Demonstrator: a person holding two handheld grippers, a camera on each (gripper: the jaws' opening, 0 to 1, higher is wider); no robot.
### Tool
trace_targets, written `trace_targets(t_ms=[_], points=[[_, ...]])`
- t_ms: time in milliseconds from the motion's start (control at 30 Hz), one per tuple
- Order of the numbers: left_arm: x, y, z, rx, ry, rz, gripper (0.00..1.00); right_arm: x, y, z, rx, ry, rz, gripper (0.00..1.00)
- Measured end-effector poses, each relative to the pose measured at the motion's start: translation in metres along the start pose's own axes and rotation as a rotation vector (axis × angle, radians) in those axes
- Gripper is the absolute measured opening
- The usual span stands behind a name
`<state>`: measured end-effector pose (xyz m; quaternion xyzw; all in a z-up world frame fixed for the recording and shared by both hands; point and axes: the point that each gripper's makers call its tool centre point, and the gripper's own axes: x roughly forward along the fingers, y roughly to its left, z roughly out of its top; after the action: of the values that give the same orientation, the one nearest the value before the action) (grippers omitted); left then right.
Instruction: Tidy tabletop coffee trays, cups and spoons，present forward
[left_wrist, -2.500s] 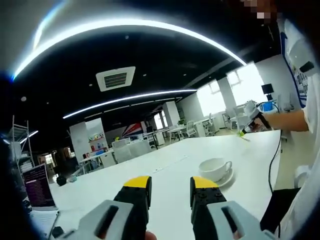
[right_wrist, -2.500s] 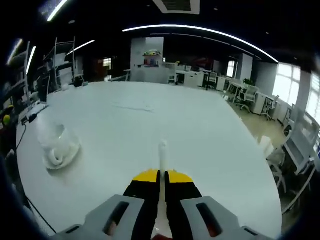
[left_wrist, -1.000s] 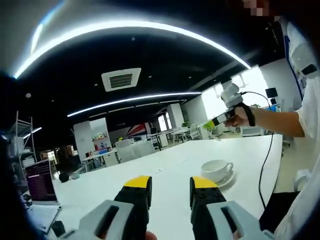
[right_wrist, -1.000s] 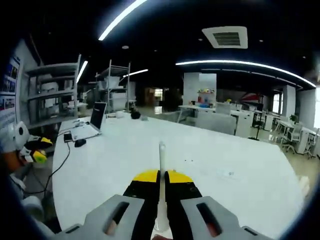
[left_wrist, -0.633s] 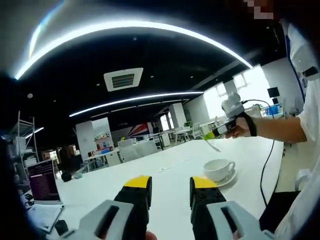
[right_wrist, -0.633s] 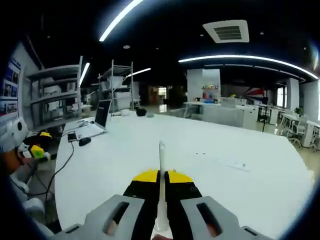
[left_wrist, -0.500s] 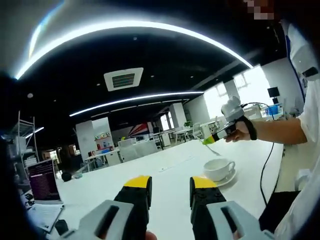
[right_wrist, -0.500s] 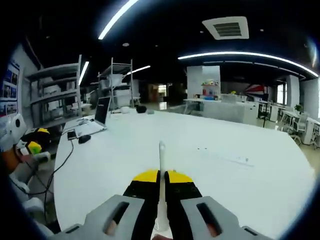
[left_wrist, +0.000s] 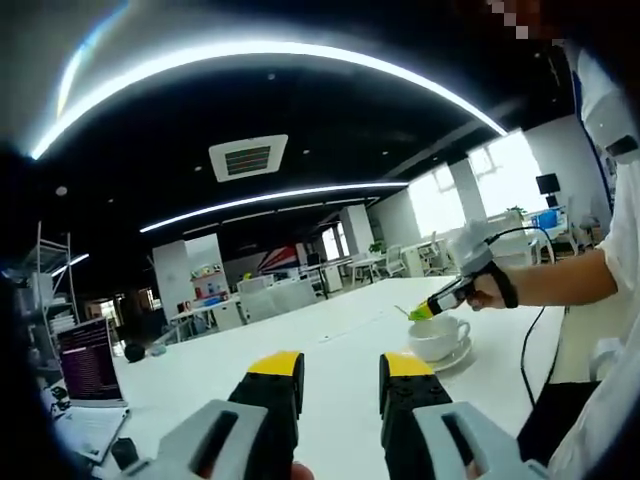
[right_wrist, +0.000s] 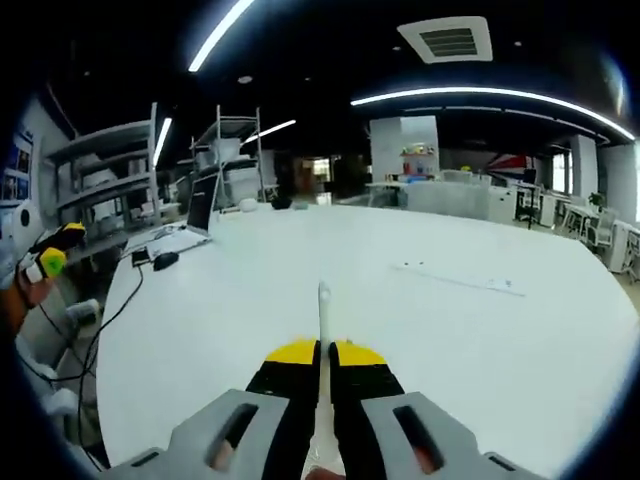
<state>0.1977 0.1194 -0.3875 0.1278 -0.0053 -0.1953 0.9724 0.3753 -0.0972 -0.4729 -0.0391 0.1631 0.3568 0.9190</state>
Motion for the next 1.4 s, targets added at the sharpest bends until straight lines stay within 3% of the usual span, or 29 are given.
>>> trace_targets(t_ms=[333, 1000, 1133, 1400], points=[[-0.004, 0.001, -0.005, -0.014, 0.006, 0.008, 0.32, 0.012, -0.006, -0.016, -0.046, 0.049, 0.0, 0.05], [-0.01, 0.008, -0.005, -0.015, 0.016, 0.021, 0.32, 0.017, -0.004, -0.018, -0.113, 0.063, -0.006, 0.08], [-0.011, 0.011, -0.003, -0.017, 0.009, 0.03, 0.32, 0.01, -0.001, -0.009, -0.117, 0.041, -0.002, 0.09], [-0.01, 0.018, -0.003, -0.029, -0.003, 0.05, 0.32, -0.013, -0.008, 0.037, -0.142, -0.054, -0.016, 0.12]])
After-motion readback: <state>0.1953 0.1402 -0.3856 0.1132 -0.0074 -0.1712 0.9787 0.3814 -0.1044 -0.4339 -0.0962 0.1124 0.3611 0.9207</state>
